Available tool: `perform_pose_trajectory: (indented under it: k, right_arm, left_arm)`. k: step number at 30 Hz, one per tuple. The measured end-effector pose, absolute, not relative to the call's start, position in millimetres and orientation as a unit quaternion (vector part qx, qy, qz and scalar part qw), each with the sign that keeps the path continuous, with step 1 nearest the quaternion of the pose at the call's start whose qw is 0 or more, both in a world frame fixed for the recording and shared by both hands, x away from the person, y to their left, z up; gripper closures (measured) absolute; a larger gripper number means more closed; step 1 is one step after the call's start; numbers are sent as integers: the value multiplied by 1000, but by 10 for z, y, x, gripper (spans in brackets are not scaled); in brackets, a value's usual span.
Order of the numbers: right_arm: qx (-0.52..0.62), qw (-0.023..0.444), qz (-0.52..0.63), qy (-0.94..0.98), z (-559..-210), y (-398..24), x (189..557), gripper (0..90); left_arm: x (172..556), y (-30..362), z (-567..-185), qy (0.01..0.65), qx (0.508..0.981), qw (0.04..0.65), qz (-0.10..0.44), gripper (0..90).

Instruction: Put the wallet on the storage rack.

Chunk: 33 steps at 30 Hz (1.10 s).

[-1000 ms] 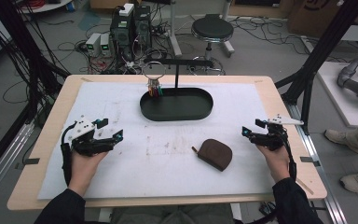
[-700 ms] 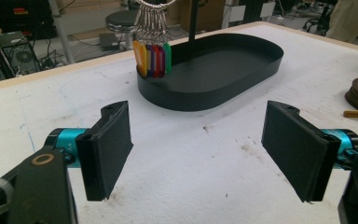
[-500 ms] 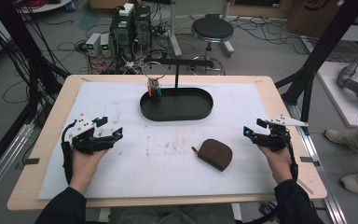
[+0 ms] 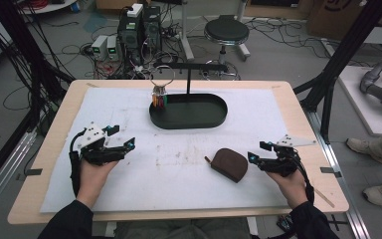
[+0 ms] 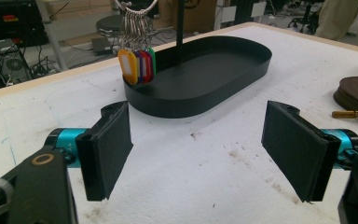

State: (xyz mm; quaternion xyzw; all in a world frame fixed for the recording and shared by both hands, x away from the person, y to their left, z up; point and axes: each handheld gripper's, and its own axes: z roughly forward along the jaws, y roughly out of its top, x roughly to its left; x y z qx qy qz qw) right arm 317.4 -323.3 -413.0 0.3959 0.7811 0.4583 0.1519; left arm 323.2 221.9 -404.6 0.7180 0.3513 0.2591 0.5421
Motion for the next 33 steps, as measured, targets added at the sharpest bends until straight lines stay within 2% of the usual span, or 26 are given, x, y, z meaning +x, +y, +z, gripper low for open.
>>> perform_pose_trajectory:
  k: [6,10,11,13,14,15,16,17,18,22,23,28,31,32,33]
  right_arm:
    - [445,74,410,793,-4353,-3174,3297,359]
    - [452,41,414,789,-4385,-3208,3338,393]
    - [454,18,419,786,-4404,-3223,3364,442]
    - [454,10,421,785,-4409,-3231,3372,463]
    - [454,1,424,784,-4415,-3235,3377,502]
    - [446,-13,431,784,-4419,-3243,3384,600]
    - [446,-13,431,784,-4419,-3243,3384,600]
    - [441,-19,433,786,-4414,-3241,3381,660]
    - [432,-19,436,790,-4402,-3225,3371,711]
    - [429,-20,434,792,-4392,-3226,3372,742]
    - [426,-14,439,791,-4373,-3234,3370,821]
    - [411,-2,446,795,-4306,-3198,3361,865]
    - [395,21,459,795,-4212,-3135,3346,875]
    - [384,45,469,794,-4135,-3095,3347,878]
    - [384,45,469,794,-4135,-3095,3347,878]
  left_arm:
    - [3190,2179,-4041,345,722,540,259,240]
    - [3176,2184,-4041,345,724,537,261,240]
    - [3178,2186,-4044,346,724,537,261,240]
    - [3181,2190,-4050,348,724,535,261,240]
    - [3181,2189,-4053,350,724,535,260,240]
    - [3184,2186,-4057,349,724,534,261,240]
    - [3184,2182,-4059,350,725,534,259,240]
    - [3186,2175,-4064,351,725,533,258,240]
    - [3193,2165,-4069,350,728,530,258,241]
    - [3201,2138,-4079,347,734,526,253,244]
    - [3200,2123,-4082,345,736,525,252,245]
    - [3196,2119,-4086,346,737,524,252,247]
    - [3191,2135,-4089,348,735,524,253,247]
    - [3185,2150,-4090,350,734,523,255,247]
    - [3185,2150,-4090,350,734,523,255,247]
